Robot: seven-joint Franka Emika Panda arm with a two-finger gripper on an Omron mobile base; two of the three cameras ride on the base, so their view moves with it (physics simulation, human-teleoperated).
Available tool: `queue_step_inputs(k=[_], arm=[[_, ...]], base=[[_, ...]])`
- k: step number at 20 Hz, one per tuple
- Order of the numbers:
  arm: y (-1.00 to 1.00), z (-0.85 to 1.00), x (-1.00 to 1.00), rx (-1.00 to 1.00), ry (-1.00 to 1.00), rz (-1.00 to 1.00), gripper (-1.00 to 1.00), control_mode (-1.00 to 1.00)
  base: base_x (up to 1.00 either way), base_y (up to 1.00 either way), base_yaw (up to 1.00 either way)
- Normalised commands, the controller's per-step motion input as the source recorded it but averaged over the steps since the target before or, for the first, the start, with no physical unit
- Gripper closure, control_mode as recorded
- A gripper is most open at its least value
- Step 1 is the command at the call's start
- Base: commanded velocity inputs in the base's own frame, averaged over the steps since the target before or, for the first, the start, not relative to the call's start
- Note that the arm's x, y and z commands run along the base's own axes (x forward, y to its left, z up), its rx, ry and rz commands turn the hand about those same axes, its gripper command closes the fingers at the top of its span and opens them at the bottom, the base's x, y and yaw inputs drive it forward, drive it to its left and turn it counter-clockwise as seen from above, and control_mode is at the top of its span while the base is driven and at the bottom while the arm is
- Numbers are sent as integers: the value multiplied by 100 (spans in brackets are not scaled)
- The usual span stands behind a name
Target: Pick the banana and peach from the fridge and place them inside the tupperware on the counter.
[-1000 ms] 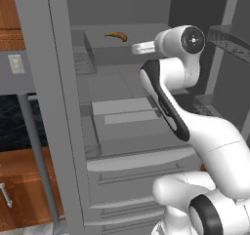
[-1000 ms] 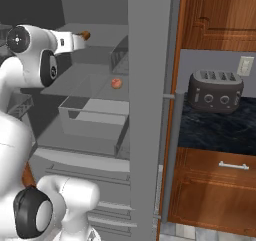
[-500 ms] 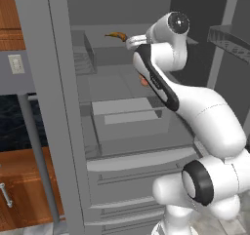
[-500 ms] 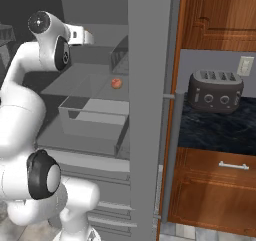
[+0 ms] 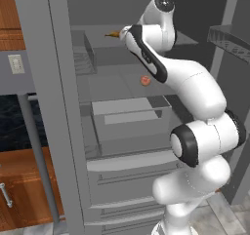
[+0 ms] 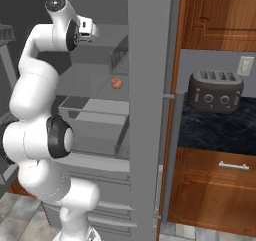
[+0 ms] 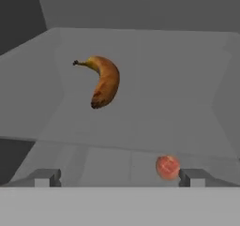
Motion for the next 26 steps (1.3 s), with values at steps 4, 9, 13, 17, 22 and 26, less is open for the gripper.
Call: queue_step_inputs(k=[4, 9, 13, 17, 22, 26], arm=[[22, -14, 74, 0, 4, 0, -100, -100], [20, -16, 66, 0, 0, 0, -100, -100], [16, -11, 59, 0, 0, 0, -100, -100], [13, -7, 57, 0, -1, 0, -100, -100], [8, -6, 56, 0, -3, 0, -100, -100], [0, -31, 16, 0, 0, -2, 100, -100]], base=[[0, 0, 0], [0, 0, 0], [0, 0, 0], [0, 0, 0], [0, 0, 0], [0, 0, 0]])
